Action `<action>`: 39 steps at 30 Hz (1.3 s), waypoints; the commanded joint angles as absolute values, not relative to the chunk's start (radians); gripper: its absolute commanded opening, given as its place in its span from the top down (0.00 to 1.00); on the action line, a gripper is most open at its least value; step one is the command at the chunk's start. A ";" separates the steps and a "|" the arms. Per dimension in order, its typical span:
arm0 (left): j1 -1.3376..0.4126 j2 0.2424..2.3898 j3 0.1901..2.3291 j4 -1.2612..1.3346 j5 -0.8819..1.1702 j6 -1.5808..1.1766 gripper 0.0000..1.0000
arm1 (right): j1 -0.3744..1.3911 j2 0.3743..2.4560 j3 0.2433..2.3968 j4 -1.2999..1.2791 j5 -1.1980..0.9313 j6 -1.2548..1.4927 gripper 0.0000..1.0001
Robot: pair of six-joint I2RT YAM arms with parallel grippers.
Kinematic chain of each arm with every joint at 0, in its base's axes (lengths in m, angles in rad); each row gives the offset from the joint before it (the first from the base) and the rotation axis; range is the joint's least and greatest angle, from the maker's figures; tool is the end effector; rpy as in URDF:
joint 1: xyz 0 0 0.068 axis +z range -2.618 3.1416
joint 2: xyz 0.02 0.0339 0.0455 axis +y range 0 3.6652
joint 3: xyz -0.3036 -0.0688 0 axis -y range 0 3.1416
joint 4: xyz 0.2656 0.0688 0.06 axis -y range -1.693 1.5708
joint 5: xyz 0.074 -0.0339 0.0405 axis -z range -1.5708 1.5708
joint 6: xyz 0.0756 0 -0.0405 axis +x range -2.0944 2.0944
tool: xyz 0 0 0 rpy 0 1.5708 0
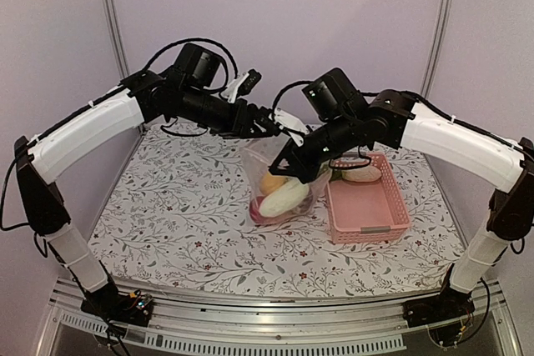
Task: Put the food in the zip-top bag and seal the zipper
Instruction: Pass from the right arm to the left
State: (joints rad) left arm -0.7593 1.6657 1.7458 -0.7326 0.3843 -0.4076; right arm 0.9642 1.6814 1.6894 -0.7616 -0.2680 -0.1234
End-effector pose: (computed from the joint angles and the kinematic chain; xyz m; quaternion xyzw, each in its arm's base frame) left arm 0.2874 -0.3119 0.4093 0.2373 0.8516 -0.3825 0.2687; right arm 0.2263 0.3612 0.3768 -0.5160 0.7508 0.2726 0.3094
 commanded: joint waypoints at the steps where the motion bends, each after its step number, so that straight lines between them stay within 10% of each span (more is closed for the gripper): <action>1: -0.765 1.699 1.765 -0.763 0.416 -0.409 0.62 | 0.969 1.639 1.665 -0.732 -0.270 -0.108 0.98; 8: -0.764 1.743 1.823 -0.761 0.371 -0.391 0.92 | 0.969 1.630 1.665 -0.749 -0.272 -0.103 0.95; 18: -0.755 1.765 1.829 -0.764 0.391 -0.424 1.00 | 0.893 1.456 1.670 -0.678 -0.345 0.037 0.44; 39: -0.737 1.705 1.781 -0.712 0.419 -0.497 1.00 | 0.333 1.545 1.294 -0.663 -0.109 0.447 0.55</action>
